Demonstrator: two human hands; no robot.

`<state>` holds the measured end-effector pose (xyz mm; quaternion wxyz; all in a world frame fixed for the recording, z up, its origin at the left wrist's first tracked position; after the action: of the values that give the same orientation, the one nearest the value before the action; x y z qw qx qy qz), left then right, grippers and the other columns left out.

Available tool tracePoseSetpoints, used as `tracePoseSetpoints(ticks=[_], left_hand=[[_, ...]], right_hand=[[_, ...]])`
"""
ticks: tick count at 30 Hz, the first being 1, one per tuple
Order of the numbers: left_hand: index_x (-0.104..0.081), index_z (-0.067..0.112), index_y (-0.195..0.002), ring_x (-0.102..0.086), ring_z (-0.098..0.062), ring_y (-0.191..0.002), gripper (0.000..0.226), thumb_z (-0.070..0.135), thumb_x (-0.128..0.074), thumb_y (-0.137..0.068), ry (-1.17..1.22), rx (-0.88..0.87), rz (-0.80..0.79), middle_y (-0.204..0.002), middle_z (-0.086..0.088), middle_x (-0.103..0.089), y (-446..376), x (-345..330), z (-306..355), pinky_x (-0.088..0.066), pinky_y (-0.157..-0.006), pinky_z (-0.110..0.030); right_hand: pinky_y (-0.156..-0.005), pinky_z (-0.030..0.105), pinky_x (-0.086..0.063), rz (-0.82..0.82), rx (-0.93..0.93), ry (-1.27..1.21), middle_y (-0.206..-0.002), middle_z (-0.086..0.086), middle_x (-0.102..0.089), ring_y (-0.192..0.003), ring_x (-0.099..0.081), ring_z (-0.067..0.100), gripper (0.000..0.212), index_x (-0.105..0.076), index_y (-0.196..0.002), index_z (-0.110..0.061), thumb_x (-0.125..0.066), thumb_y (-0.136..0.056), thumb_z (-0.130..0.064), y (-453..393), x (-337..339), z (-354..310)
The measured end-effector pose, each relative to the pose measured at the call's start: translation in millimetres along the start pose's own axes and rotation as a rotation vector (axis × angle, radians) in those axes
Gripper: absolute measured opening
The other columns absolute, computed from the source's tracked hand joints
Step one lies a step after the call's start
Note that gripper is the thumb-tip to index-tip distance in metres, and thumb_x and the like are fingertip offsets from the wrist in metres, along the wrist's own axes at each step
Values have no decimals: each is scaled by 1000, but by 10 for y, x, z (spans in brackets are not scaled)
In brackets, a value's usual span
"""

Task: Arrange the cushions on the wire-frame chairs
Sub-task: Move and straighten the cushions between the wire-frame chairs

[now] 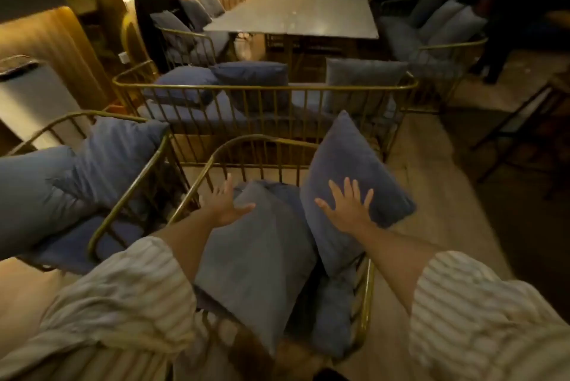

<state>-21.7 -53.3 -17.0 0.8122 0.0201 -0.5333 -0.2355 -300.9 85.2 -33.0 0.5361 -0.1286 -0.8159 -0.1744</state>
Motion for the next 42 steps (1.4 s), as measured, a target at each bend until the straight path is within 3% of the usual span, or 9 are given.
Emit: tracePoseSetpoints(ticks=[6, 13, 20, 25, 28, 31, 35, 39, 42], left_hand=[[14, 25, -154, 2, -32, -151, 98, 62, -51, -89, -83, -97, -139, -165, -4, 1, -388, -402, 397, 1, -117, -62], [5, 21, -156, 0, -31, -152, 90, 61, -45, -92, -66, -203, -313, -165, -6, 1, -1287, -817, 1177, -3, -118, -62], [-26, 20, -152, -33, -33, -142, 69, 53, -48, -95, 166, -330, -348, -156, -8, -34, -2350, -1059, 2153, -30, -114, -55], [-31, 13, -149, -39, -31, -139, 69, 47, -55, -94, 434, -210, -345, -151, -10, -41, -2969, -1178, 2711, -35, -112, -44], [-27, 10, -150, -39, -31, -139, 82, 53, -60, -88, 549, -128, -331, -153, -11, -39, -3254, -1275, 2904, -36, -107, -37], [-22, 11, -151, -40, -31, -139, 104, 52, -77, -73, 650, -51, -298, -154, -10, -37, -3524, -1315, 3009, -40, -97, -32], [0, 25, -155, -30, -30, -143, 139, 45, -92, -53, 665, -60, -335, -160, -4, -23, -3847, -1301, 3079, -35, -110, -48], [-25, 20, -151, -41, -30, -135, 121, 57, -87, -54, 711, 4, -385, -151, -5, -39, -3927, -1329, 3010, -39, -106, -44], [-41, 16, -144, -47, -29, -131, 96, 66, -74, -68, 730, 6, -381, -144, -7, -49, -3843, -1287, 2870, -41, -103, -39]], right_hand=[[-117, 61, 18, 297, -185, 110, -169, 20, 1, -156, 9, 37, 74, -23, -160, -21, -44, -99, -58, 100, -38, 550], [-124, 61, -8, 605, -413, -78, -161, 37, -11, -152, -6, 51, 92, -27, -155, 2, -74, -86, -37, -11, -105, 1151], [-127, 48, -13, 961, -634, -551, -169, 18, 7, -158, 6, 26, 129, 6, -160, -16, -82, -75, -53, -94, -416, 1519], [-116, 48, -40, 879, -656, -894, -164, 7, -29, -149, -37, 20, 126, 10, -157, -44, -77, -69, -68, -252, -597, 1708], [-103, 46, -51, 806, -737, -887, -145, 14, -55, -129, -59, 30, 124, 4, -158, -38, -75, -67, -69, -370, -584, 1901], [-108, 43, -49, 747, -702, -893, -148, 10, -52, -131, -57, 28, 118, -3, -158, -35, -79, -71, -57, -486, -542, 2065], [-89, 5, -47, 756, -655, -943, -143, -8, -54, -123, -56, 8, 116, -3, -155, -46, -84, -72, -52, -571, -504, 2212], [-93, 6, -48, 829, -658, -1014, -146, -12, -53, -126, -55, 1, 117, -6, -154, -47, -88, -71, -45, -550, -496, 2142], [-89, 1, -45, 869, -643, -1040, -128, -42, -49, -114, -52, -24, 116, -6, -155, -45, -88, -73, -38, -535, -469, 1999]])
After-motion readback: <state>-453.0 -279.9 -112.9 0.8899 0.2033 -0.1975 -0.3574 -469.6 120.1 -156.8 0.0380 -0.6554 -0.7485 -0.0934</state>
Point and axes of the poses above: each hand's wrist, its own y-axis away from the middle knuckle, its own x-axis out of the back of the hand, z = x × y, the point moved 6 cm from there along -y, towards the middle knuckle
